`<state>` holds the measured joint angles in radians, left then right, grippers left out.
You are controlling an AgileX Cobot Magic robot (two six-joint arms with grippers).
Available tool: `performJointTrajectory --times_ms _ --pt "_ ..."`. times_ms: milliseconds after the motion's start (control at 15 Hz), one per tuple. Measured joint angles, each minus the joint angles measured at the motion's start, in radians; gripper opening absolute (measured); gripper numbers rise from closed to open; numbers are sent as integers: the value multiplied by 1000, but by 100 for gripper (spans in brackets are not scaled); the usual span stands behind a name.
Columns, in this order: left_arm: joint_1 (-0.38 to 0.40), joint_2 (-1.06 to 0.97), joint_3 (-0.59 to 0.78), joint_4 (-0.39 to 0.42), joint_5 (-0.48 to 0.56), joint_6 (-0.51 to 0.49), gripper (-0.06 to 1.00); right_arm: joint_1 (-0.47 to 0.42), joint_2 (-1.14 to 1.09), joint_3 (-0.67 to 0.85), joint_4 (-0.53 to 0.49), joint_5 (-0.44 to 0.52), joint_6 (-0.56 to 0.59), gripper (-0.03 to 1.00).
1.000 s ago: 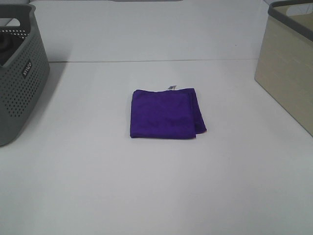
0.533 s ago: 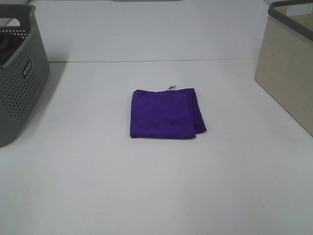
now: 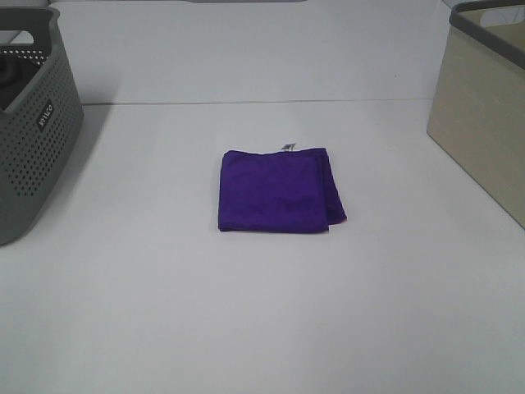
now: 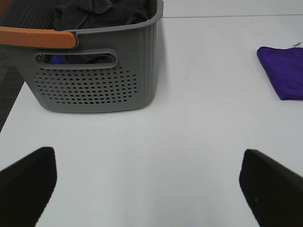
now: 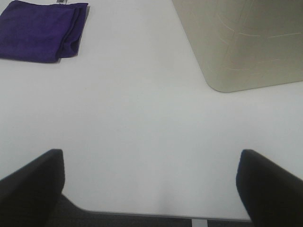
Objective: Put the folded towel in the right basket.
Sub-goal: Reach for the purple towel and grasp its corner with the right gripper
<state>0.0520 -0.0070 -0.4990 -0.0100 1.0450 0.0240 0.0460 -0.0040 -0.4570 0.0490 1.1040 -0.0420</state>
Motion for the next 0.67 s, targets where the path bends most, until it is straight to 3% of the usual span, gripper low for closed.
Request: performJointTrajectory --times_ms 667 --pt "0 0 0 0 0 0 99 0 0 0 1 0 0 94"
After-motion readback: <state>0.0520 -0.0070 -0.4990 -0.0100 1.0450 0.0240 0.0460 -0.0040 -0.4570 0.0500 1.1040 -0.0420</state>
